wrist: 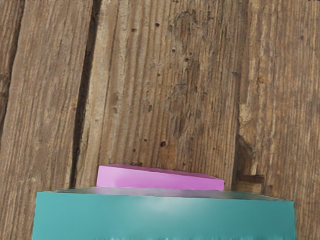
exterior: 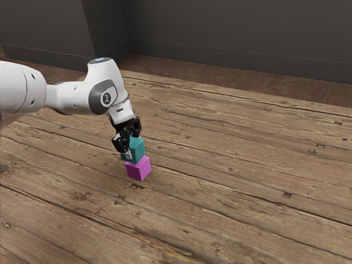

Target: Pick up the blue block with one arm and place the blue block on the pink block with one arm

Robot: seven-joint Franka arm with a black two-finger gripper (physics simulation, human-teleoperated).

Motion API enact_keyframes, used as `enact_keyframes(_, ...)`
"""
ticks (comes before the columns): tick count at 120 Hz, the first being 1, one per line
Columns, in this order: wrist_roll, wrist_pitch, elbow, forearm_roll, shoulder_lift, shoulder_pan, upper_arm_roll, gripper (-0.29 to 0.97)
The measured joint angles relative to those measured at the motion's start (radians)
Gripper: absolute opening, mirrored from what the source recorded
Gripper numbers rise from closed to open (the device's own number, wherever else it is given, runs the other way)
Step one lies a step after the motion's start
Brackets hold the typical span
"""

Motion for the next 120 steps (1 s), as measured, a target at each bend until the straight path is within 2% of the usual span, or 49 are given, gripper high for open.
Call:
enact_keyframes(25,-0.001,-0.003,0.0,-0.004,-0.011,0.0,0.0,0.59)
enact_keyframes(40,-0.002,-0.047,-0.01,-0.01,-0.141,0.0,-0.004,0.63)
enact_keyframes(65,-0.049,-0.262,-0.006,-0.03,-0.415,-0.002,-0.005,0.66)
enact_keyframes(76,-0.119,-0.376,0.052,0.002,-0.411,-0.014,-0.006,0.67)
enact_keyframes(87,-0.229,-0.524,0.158,0.098,-0.417,-0.004,-0.032,0.67)
enact_keyframes(95,-0.33,-0.632,0.226,0.142,-0.461,-0.004,-0.038,0.67)
enact_keyframes(103,-0.423,-0.711,0.261,0.15,-0.52,-0.007,-0.039,0.68)
enact_keyframes(120,-0.581,-0.809,0.327,0.132,-0.525,-0.013,-0.057,0.68)
